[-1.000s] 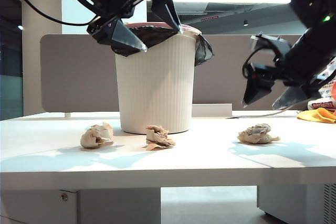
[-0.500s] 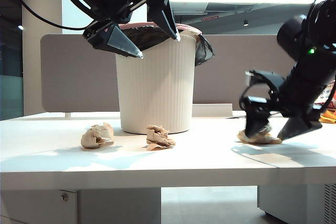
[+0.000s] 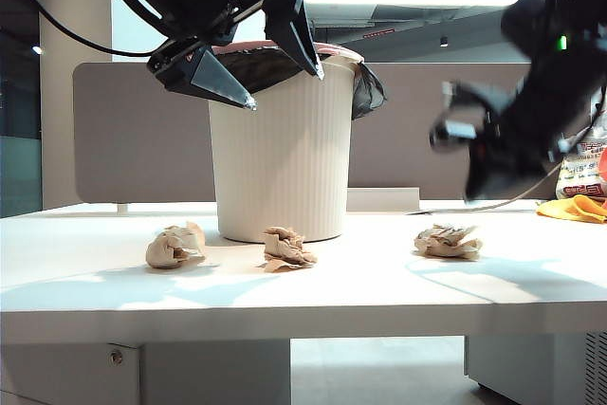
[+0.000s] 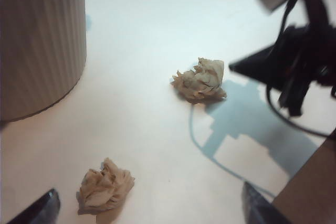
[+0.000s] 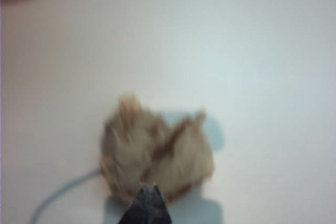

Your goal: Pick up all the trash on the table and put it in the trash can.

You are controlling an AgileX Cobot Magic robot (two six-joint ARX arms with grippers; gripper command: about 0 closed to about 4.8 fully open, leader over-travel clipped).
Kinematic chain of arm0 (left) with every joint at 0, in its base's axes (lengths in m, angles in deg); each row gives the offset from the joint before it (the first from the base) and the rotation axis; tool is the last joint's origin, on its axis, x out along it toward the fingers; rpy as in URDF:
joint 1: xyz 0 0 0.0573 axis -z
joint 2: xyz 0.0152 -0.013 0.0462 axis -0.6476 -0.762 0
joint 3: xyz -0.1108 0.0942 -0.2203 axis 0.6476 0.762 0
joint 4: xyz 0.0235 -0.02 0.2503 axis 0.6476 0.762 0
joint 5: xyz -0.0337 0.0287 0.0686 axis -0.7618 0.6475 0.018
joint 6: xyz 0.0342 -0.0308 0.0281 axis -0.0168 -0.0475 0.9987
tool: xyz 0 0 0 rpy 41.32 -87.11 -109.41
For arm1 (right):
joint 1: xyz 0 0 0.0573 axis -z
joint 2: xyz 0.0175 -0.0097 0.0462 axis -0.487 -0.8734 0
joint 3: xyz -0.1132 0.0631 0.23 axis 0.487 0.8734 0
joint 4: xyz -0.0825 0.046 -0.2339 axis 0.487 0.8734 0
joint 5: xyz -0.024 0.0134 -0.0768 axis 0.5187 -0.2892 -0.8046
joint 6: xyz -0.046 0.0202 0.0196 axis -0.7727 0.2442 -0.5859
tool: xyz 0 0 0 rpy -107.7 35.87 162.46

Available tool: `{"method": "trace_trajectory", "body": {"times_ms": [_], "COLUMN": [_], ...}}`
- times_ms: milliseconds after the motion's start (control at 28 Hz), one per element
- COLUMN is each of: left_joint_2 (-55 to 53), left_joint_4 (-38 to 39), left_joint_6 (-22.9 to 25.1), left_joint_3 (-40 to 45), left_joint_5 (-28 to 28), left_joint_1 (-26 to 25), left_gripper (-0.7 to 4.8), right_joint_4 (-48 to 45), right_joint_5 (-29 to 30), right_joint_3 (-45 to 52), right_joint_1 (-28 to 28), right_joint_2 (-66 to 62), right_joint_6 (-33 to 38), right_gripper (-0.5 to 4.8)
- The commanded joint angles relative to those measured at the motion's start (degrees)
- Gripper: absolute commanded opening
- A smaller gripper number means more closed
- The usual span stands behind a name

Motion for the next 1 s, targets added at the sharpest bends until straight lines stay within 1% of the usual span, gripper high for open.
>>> {"method": "trace_trajectory", "body": {"times_ms": [36,71,143,179,214,393,500,571,714,750,1000], "left_joint_2": [0.20,0.20,0.20,0.20,0.20,0.20,0.22,0.33,0.37,0.37,0.37], "left_joint_4": [-0.37,-0.37,-0.37,-0.37,-0.35,-0.37,-0.28,0.24,1.92,2.36,4.35], "left_joint_6": [0.17,0.17,0.17,0.17,0.17,0.17,0.15,0.15,0.13,0.07,-1.07], "left_joint_3": [-0.13,-0.13,-0.13,-0.13,-0.13,-0.13,-0.13,-0.13,-0.13,-0.13,-0.13], "left_joint_5": [-0.02,-0.02,-0.02,-0.02,-0.02,-0.02,-0.04,-0.02,-0.07,-0.07,-0.42], "left_joint_1": [0.04,0.04,0.04,0.04,0.04,0.04,0.04,0.04,0.04,0.04,0.04], "left_gripper": [4.79,4.79,4.79,4.79,4.79,4.79,4.79,4.79,4.79,4.79,4.79], "right_joint_4": [-1.05,-1.64,-2.84,-2.97,-2.95,-3.74,-4.74,-6.08,-9.16,-9.77,-10.29], "right_joint_5": [0.37,0.74,3.45,4.31,5.03,5.46,5.16,4.81,-0.44,-0.83,-0.28], "right_joint_3": [-1.09,-1.11,-1.14,-1.14,-1.11,-1.11,-1.11,-1.14,-1.14,-1.14,-1.18], "right_joint_1": [-0.09,-0.09,-0.11,-0.11,-0.13,-1.92,-3.02,-3.30,-3.41,-3.39,-3.39], "right_joint_2": [2.45,3.02,3.08,2.97,2.91,0.85,-0.68,-1.92,-5.16,-5.73,-8.48], "right_joint_6": [-0.09,-1.14,-3.26,-3.74,-4.59,-14.21,-17.59,-18.12,-18.08,-18.05,-17.38], "right_gripper": [0.47,1.48,3.75,4.28,4.42,4.41,4.41,4.41,4.41,4.41,4.41]}}
